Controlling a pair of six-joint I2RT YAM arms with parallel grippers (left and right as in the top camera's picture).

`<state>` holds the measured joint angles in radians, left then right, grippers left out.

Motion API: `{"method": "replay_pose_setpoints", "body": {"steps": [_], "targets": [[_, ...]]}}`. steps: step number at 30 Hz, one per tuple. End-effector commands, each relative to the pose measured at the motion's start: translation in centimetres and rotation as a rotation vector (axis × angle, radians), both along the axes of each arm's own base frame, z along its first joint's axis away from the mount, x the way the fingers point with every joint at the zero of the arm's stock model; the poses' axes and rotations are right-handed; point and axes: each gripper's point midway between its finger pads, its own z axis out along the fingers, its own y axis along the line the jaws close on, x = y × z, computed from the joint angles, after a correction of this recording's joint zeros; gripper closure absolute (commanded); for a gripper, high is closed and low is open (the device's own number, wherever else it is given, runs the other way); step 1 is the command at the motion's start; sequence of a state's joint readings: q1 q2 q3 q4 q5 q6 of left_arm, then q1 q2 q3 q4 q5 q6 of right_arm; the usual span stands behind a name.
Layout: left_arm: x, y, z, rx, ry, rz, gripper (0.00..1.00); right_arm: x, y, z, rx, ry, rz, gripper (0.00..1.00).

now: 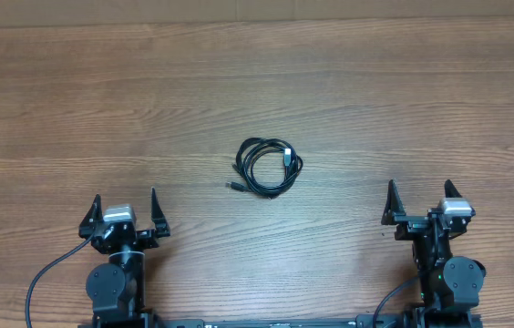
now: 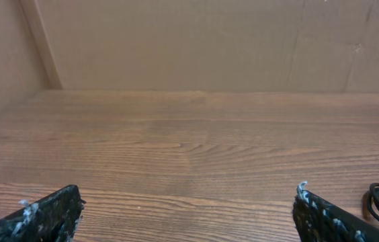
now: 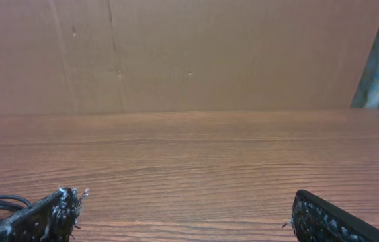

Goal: Untangle cables

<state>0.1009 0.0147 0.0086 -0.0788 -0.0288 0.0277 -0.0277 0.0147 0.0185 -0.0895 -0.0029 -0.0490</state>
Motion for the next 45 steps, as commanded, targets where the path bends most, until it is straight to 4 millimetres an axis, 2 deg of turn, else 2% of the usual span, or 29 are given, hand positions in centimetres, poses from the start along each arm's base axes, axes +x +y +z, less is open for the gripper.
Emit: {"method": "replay_pose_setpoints", "body": {"steps": [1,5,7,10,13,18,23,27,29,33,37,41,45], "targets": [[0.0,0.1,0.1,-0.013,-0.009,0.001,0.0,0.0,0.0,-0.1,-0.001,-0.007,0.003,0.0],[0.0,0.3,0.7,-0.005,-0.033,0.015,0.0,0.0,-0.2,0.0,-0.006,-0.012,-0.007,0.0],[0.1,-0.1,1.5,-0.013,-0.066,-0.01,0.0,0.0,0.1,2.0,0.002,-0.092,0.008,0.0],[0.1,-1.0,3.2,-0.095,-0.143,-0.059,0.0,-0.6,1.7,5.3,0.022,-0.225,0.102,0.0],[-0.3,-2.0,6.5,-0.095,-0.254,-0.122,0.0,-1.5,2.5,8.4,0.012,-0.309,0.151,0.0],[-1.9,-1.6,12.2,-0.091,-0.332,-0.092,0.0,-2.8,2.6,12.2,0.009,-0.327,0.156,0.0],[-3.1,-2.0,17.7,-0.092,-0.319,-0.11,0.0,-4.0,2.8,15.3,0.014,-0.281,0.164,0.0],[-3.2,-3.6,21.8,-0.118,-0.256,-0.202,0.0,-4.6,3.1,17.3,0.025,-0.182,0.177,0.0],[-2.9,-4.4,23.2,-0.158,-0.208,-0.246,0.0,-4.8,3.3,17.9,0.037,-0.105,0.188,0.0],[-2.2,-6.1,24.6,-0.257,-0.073,-0.334,0.0,-5.6,4.2,18.7,0.115,0.059,0.234,0.0],[-2.3,-7.8,25.2,-0.349,0.061,-0.419,0.0,-7.6,5.7,19.0,0.231,0.207,0.303,0.0],[-3.5,-10.6,26.8,-0.363,0.081,-0.597,0.0,-9.6,7.4,19.6,0.252,0.254,0.402,0.0],[-3.9,-11.4,26.3,-0.378,0.109,-0.642,0.0,-11.0,9.4,19.4,0.276,0.291,0.527,0.0]]}}
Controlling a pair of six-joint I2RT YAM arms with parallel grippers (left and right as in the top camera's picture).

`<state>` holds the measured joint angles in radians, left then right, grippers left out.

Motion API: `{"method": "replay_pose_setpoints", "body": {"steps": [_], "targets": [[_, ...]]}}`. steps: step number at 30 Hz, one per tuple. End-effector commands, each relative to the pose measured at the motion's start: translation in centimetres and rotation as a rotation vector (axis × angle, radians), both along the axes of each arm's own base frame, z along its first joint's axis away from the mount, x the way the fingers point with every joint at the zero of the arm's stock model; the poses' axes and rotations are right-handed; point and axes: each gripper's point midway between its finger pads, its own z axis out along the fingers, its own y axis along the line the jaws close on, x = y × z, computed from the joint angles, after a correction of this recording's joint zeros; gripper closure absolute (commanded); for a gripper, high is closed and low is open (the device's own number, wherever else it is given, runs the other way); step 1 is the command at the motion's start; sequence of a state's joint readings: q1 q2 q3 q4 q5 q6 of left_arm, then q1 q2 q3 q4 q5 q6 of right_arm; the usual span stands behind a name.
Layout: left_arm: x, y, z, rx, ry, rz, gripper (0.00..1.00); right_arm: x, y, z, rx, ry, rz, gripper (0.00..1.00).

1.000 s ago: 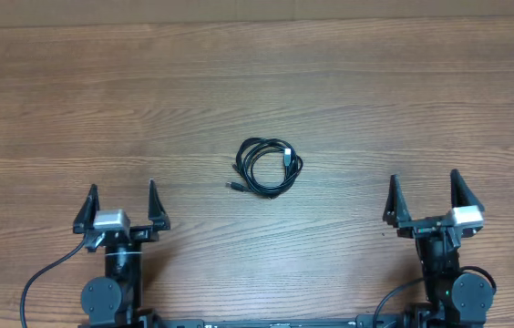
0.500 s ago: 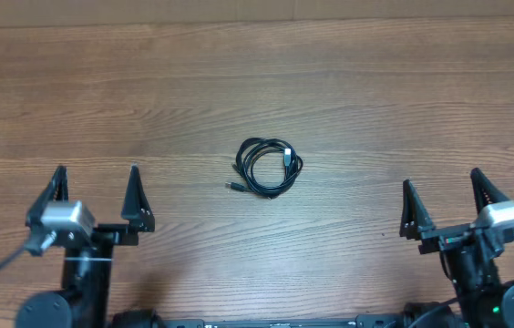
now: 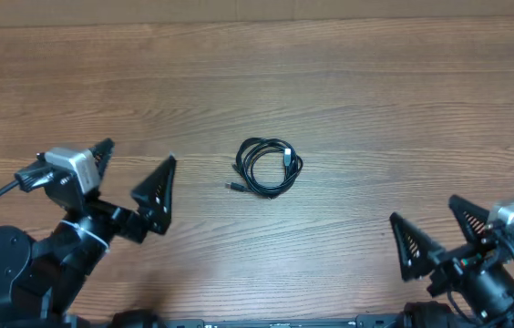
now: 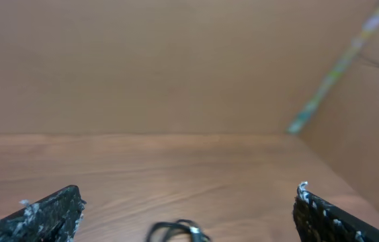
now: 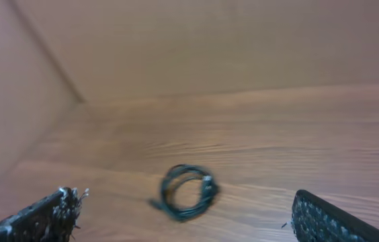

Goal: Untangle cables
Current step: 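Raise both arms and move them toward the coiled black cable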

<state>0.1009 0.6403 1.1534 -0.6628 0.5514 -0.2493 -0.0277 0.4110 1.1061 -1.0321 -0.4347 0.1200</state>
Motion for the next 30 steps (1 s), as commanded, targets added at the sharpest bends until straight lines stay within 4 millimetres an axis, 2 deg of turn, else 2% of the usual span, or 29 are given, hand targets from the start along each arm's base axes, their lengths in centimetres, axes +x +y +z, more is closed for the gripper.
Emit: {"method": "replay_pose_setpoints", "body": {"steps": [1,4,8,11,15,18,21,27,30], "targets": [[-1.5,-1.8,0.5,-0.038,0.01,-0.115,0.01,-1.6,2.6,0.6,0.065,0.012,0.158,0.0],[-2.2,-2.8,-0.1,-0.056,0.048,-0.183,0.0,-2.6,3.8,0.5,0.092,0.029,0.243,0.0],[-3.4,-4.3,0.6,-0.068,0.023,-0.3,0.0,-2.4,3.8,1.4,0.086,-0.012,0.247,0.0],[-3.4,-4.4,0.7,-0.066,0.017,-0.306,0.0,-2.1,3.8,2.7,0.076,-0.078,0.25,0.0],[-2.8,-3.7,0.0,-0.051,0.038,-0.254,0.0,-2.0,3.7,3.1,0.071,-0.1,0.247,0.0],[-3.1,-3.9,-0.3,-0.105,0.087,-0.259,0.0,-1.4,3.1,3.4,0.057,-0.12,0.2,0.0],[-3.1,-3.8,-0.9,-0.126,0.126,-0.246,0.01,-0.3,1.4,3.3,0.034,-0.124,0.088,0.0],[0.2,0.4,-3.7,-0.097,0.198,0.039,0.0,0.9,-0.4,3.0,0.032,-0.105,-0.035,0.0],[1.2,0.1,-5.3,-0.142,0.279,0.021,0.0,2.4,-1.4,2.4,0.051,-0.052,-0.097,0.0]]}}
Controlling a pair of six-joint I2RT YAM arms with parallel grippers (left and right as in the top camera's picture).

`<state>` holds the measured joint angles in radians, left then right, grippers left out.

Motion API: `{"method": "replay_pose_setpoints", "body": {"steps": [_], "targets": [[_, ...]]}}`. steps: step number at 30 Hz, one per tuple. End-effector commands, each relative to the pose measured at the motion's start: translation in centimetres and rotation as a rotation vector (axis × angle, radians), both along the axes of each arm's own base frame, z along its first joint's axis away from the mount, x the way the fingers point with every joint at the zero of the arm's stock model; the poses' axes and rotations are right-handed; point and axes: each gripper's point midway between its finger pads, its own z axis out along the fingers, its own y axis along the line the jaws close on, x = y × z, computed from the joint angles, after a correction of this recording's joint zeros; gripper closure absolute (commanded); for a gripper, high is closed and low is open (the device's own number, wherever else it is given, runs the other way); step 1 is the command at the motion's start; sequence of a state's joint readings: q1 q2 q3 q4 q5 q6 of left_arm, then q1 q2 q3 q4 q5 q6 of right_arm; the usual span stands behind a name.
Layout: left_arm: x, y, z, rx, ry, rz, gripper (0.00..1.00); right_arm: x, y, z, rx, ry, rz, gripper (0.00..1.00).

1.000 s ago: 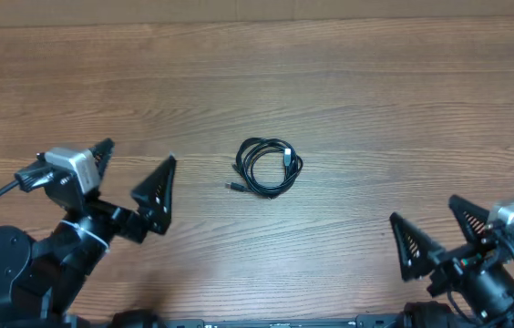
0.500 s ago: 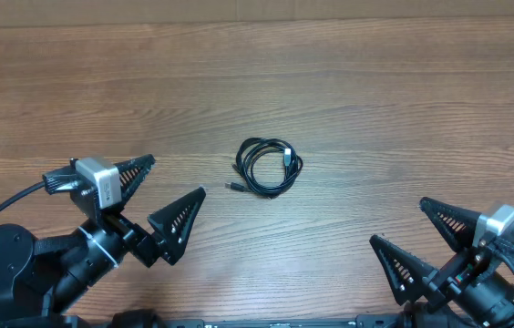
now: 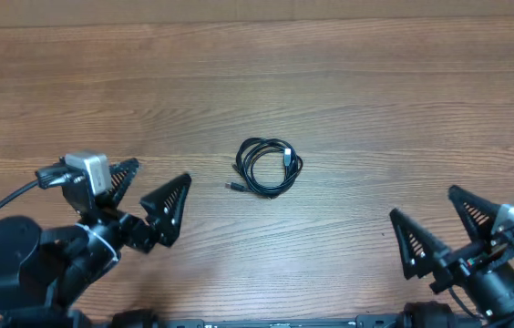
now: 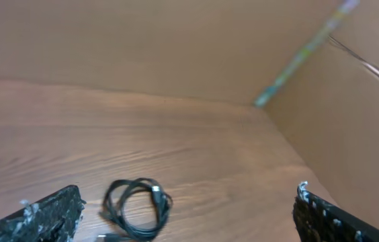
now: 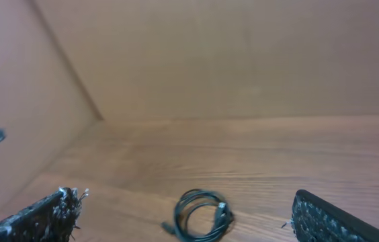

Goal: Untangle cables
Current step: 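Raise both arms and move them toward the coiled black cable, then lower the right gripper onto the cable coil and grasp it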

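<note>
A black cable coiled in a small loop lies in the middle of the wooden table, one plug end sticking out at its lower left. The same coil sits low in the left wrist view and the coil low in the right wrist view. My left gripper is open, raised near the front left and turned toward the coil. My right gripper is open at the front right, also facing the coil. Both are well short of it and hold nothing.
The wooden table is bounded by brown cardboard walls at the back and sides. A pale strip runs down the corner where two walls meet.
My left gripper has shifted a little right and toward the front, turning more onto the coil. The right gripper has barely moved. The coil lies as before.
Both arms first sat low at the front edge, grippers open and pointing straight at the back wall, the coil only at the view edges. Then both had risen and swung inward toward the coil. Now the coil sits between each gripper's fingers in the wrist views.
</note>
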<state>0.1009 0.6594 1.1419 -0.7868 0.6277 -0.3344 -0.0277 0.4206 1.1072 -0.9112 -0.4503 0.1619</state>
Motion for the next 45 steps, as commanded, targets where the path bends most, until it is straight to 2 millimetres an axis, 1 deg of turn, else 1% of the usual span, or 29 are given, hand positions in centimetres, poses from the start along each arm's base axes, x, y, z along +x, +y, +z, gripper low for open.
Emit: {"method": "replay_pose_setpoints", "body": {"steps": [1,4,6,9,12,16,20,22,25,27,28,29,30,32,34,37,42,45], "targets": [[2.2,1.2,-2.6,-0.032,0.116,0.075,0.0,2.4,-1.7,-0.7,0.033,0.079,-0.113,0.0],[3.9,1.3,-4.4,-0.059,0.208,0.075,0.0,4.7,-1.8,-2.3,0.07,0.19,-0.122,0.0],[4.7,0.4,-5.3,-0.092,0.266,0.015,0.0,6.5,-1.6,-3.9,0.079,0.276,-0.112,0.0],[5.4,-1.0,-6.2,-0.146,0.33,-0.087,0.0,9.1,-1.2,-6.8,0.099,0.426,-0.096,0.0],[5.9,-1.7,-7.0,-0.181,0.379,-0.14,0.0,11.4,-0.5,-10.2,0.118,0.583,-0.054,0.0],[5.8,-2.5,-7.0,-0.209,0.391,-0.207,0.0,13.7,0.9,-14.8,0.162,0.784,0.021,0.0],[5.7,-2.9,-6.2,-0.208,0.347,-0.25,0.0,14.7,3.2,-19.2,0.15,0.949,0.092,0.0],[5.7,-3.0,-5.9,-0.207,0.331,-0.256,0.0,14.8,4.9,-20.9,0.121,1.005,0.137,0.0],[5.5,-3.1,-5.5,-0.21,0.318,-0.271,0.0,14.8,7.4,-23.0,0.065,1.052,0.174,0.0],[5.4,-3.3,-5.3,-0.214,0.31,-0.285,0.0,15.0,8.4,-24.4,0.032,1.082,0.119,0.0],[5.4,-3.3,-5.3,-0.215,0.309,-0.286,0.0,15.2,8.5,-24.9,0.02,1.093,0.067,0.0],[5.4,-3.3,-5.2,-0.214,0.307,-0.285,0.0,15.5,8.2,-25.6,0.014,1.109,-0.025,0.0],[5.3,-3.3,-5.1,-0.213,0.303,-0.285,0.0,15.8,7.8,-26.1,0.024,1.121,-0.129,0.0],[5.1,-3.3,-4.9,-0.211,0.296,-0.286,0.0,16.0,7.5,-26.3,0.066,1.134,-0.259,0.0],[4.9,-3.4,-4.7,-0.207,0.282,-0.287,0.0,15.9,8.2,-26.3,0.139,1.153,-0.32,0.06],[4.5,-3.4,-3.8,-0.196,0.241,-0.29,0.0,15.6,10.0,-26.0,0.215,1.175,-0.343,0.07],[4.1,-3.2,-1.6,-0.155,0.116,-0.278,0.0,15.2,12.8,-25.5,0.241,1.149,-0.314,0.07],[4.1,-2.9,-0.4,-0.127,0.048,-0.251,0.0,14.8,13.9,-25.7,0.249,1.147,-0.331,0.05]]}}
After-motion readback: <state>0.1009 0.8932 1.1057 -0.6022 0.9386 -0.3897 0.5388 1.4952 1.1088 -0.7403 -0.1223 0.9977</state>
